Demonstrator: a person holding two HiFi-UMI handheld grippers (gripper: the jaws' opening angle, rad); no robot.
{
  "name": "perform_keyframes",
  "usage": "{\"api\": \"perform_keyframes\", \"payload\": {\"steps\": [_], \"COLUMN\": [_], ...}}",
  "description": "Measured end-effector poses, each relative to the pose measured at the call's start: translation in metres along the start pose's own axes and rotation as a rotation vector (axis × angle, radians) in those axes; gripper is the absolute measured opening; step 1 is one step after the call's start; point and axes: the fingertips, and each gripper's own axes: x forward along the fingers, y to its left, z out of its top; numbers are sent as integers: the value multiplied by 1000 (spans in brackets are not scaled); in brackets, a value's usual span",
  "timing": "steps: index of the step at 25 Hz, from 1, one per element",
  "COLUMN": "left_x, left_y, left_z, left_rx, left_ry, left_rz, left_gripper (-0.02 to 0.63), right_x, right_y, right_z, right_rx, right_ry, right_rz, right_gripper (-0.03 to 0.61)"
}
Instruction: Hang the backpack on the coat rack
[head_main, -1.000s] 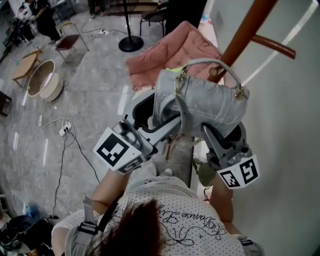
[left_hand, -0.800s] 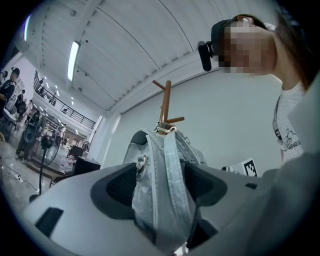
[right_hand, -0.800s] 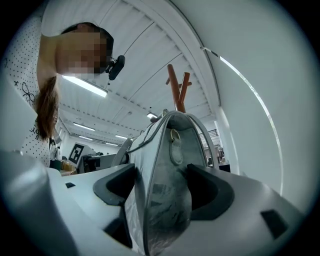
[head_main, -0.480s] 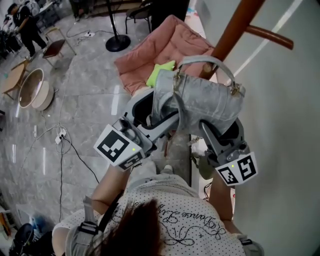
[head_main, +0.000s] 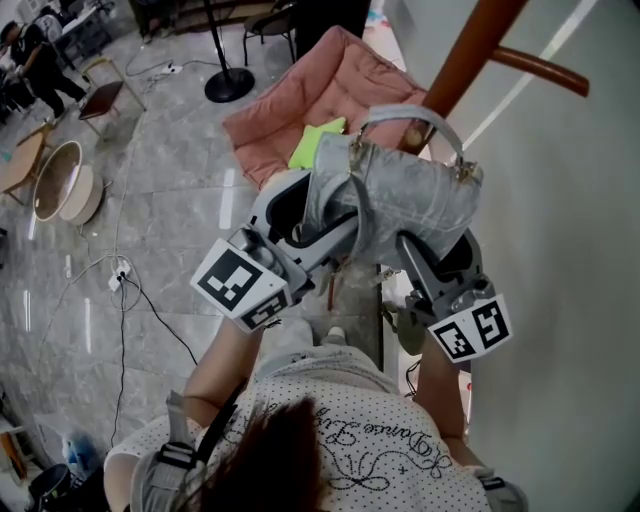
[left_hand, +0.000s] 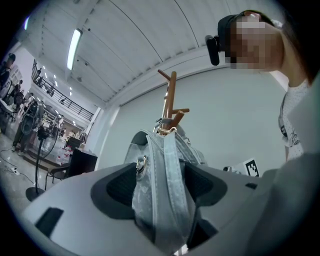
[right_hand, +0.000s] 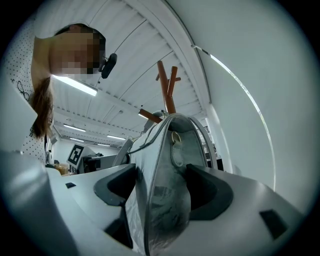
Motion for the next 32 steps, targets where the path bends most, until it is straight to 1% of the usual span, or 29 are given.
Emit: {"api": "perform_keyframes", "payload": {"steps": [4, 10, 17, 21, 25, 28, 32], "left_x": [3, 3, 5, 6, 3, 4, 3], "left_y": [-1, 1, 4, 6, 7, 6, 4], "left_z": [-7, -9, -16, -19, -19, -18, -10], "left_rx": [-7, -25, -60, -66, -83, -91, -82], "left_ry": [6, 6, 33, 35, 72, 97, 105], "left_rz": [1, 4, -1, -6, -12, -20, -27], "left_gripper": [288, 288, 288, 288, 290, 291, 296], "right_x": [-3, -4, -6, -6, -7, -9, -15], "right_y": [-4, -5, -9, -9, -6, -5, 1], "right_z": [-6, -7, -13, -14, -14, -13, -7], "right_rx": [10, 33, 70, 70, 74, 101, 172], "right_ry": [-3, -11, -12, -8, -9, -19, -52], "right_rz": [-6, -10, -17, -23, -22, -25, -39], "right_gripper": [330, 327, 322, 316, 311, 308, 294]}}
